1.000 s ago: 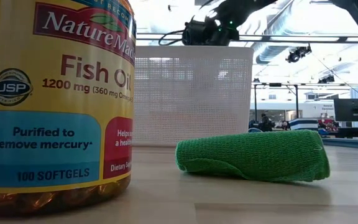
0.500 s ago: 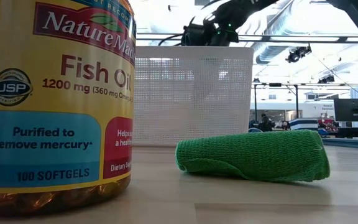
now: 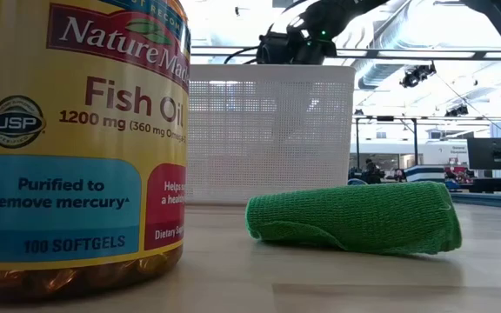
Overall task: Pick & place medical supplies in basket/bin
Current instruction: Put the green bandage into the white bin
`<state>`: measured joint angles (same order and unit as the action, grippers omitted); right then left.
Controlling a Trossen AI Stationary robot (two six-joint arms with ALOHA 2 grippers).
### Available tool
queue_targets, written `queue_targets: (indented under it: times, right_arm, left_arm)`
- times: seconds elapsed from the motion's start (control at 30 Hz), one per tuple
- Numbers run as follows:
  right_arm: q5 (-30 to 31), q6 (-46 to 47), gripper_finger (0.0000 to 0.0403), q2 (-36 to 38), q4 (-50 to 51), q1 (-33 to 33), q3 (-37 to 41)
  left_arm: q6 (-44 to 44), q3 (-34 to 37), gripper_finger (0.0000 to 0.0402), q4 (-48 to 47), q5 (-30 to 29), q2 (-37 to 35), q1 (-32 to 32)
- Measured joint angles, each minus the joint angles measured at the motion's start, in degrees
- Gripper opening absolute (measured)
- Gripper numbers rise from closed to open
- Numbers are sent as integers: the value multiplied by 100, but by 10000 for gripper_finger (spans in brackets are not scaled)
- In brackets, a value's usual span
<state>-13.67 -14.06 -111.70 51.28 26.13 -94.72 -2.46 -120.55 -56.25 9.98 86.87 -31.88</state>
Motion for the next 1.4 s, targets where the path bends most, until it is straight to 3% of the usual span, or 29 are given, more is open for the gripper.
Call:
queue_targets:
  times: [0.2, 0.57, 0.9, 1.17, 1.4]
  right_arm:
    - [69, 9, 275, 288, -9, 24, 0]
    - [938, 13, 275, 616, -115, 140, -4]
    - [1472, 943, 275, 1254, -141, 249, -4]
    - [1252, 2149, 275, 2110, -143, 84, -4]
    - [966, 2700, 275, 2777, 101, -315, -4]
  left_arm:
    - [17, -3, 81, 0, 12, 0, 0]
    - [9, -7, 81, 4, 46, 0, 0]
    - [-26, -7, 81, -570, 15, 0, 0]
    - [63, -7, 81, -2022, 191, 1, 41]
    - [438, -5, 81, -1936, 621, 61, 584]
